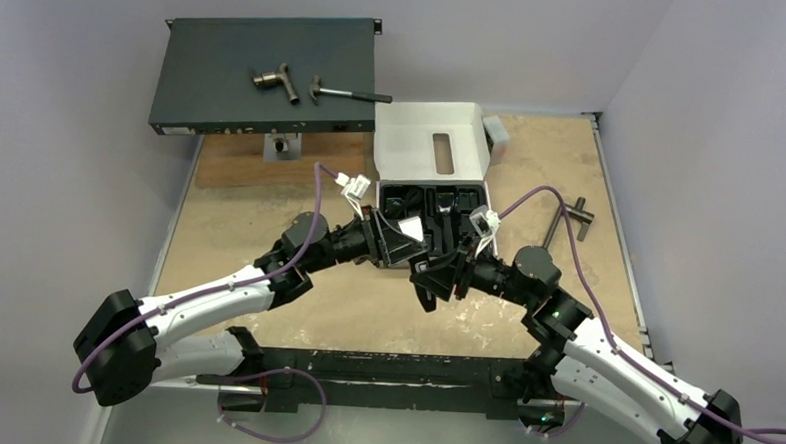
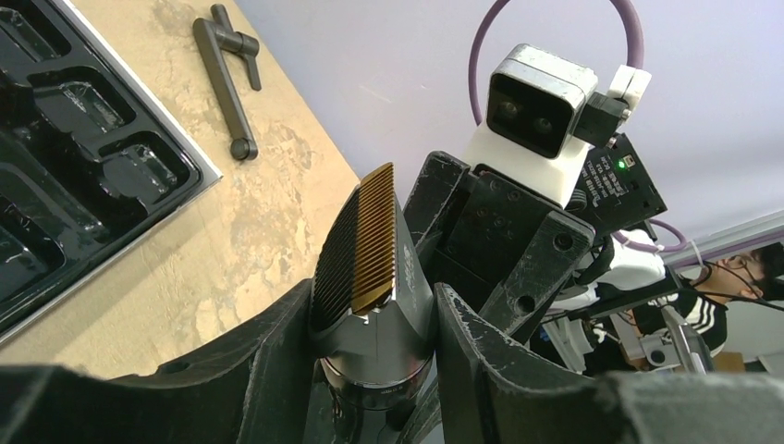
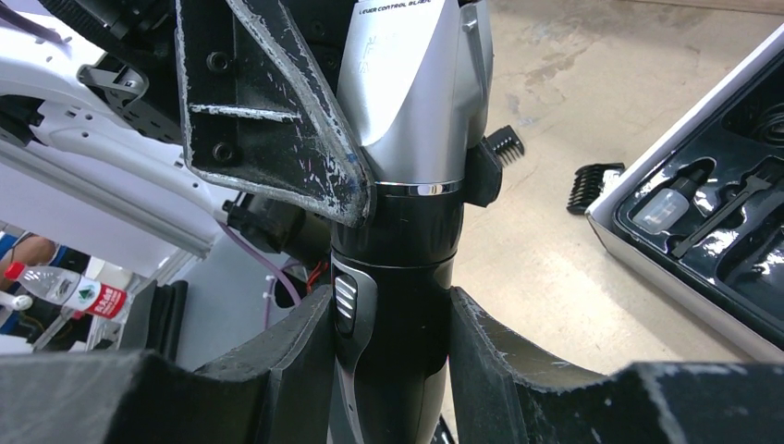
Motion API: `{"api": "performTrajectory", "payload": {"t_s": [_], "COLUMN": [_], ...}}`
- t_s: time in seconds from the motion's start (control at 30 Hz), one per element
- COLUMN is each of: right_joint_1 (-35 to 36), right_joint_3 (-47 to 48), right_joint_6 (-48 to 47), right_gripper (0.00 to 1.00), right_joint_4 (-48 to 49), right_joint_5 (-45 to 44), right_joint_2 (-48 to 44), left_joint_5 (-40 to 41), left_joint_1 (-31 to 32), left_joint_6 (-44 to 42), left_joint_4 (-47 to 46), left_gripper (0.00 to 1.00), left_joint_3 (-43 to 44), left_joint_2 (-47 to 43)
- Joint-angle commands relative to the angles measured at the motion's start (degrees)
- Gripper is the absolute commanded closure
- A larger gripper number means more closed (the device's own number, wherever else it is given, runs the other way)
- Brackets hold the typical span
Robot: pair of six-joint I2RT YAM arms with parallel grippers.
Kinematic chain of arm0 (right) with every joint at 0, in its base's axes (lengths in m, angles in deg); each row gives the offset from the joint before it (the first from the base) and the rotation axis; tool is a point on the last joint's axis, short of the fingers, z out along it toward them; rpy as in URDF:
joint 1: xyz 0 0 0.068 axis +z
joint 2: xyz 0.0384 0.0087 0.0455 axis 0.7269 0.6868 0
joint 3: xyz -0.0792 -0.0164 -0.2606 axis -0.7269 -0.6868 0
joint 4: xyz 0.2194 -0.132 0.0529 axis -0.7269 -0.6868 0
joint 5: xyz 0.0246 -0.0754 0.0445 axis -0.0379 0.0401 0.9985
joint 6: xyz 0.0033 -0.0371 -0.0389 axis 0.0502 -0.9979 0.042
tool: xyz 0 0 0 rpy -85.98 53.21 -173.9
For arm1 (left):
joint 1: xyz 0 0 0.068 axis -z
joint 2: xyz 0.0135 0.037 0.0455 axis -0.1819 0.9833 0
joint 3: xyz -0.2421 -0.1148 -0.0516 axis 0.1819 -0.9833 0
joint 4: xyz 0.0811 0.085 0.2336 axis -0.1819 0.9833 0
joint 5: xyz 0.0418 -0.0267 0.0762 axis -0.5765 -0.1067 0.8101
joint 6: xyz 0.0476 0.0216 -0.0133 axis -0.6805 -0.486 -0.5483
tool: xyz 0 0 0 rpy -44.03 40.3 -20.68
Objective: Sort the hair-cutting tools
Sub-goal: Pick up the electric hair clipper from the center of the board.
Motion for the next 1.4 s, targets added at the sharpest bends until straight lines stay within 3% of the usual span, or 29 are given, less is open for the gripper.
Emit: {"api": "performTrajectory", "payload": {"t_s": [0.0,0.17,0.4,0.57,0.77,1.37], "right_joint_1": [0.0,0.0,0.0,0.3,2.1,7.1], "right_joint_3": [4.6,6.8,15.1,17.3,17.4,19.8], "right_joint_6": [-1.5,-2.4,-7.2,-8.2,-9.1,-8.4], "right_gripper": [0.65,0.34,0.17,0.16,0.18,0.26], "right_joint_4": [-1.8,-6.4,-23.1,-28.6,-27.5,-20.6], "right_joint_5": [-4.3,-6.9,-18.9,-21.2,-20.1,-28.9], "right_joint_2": [-1.5,-1.7,-0.9,0.0,0.7,10.6], "left_joint_5": [-0.3,1.7,5.4,10.0,14.0,14.1], "left_joint_1": [0.3,0.3,0.3,0.3,0.3,0.3], "left_joint_6": [-0.2,0.1,-1.0,-1.0,-0.8,-0.1], "left_joint_4": [-0.5,1.4,8.6,14.8,23.0,24.7], "left_gripper": [1.00,1.00,1.00,1.00,1.00,1.00], "left_joint_3": [1.8,2.2,4.9,7.9,14.0,19.1], "left_joint_2": [-1.0,-2.4,-3.6,-3.6,-1.5,3.0]}}
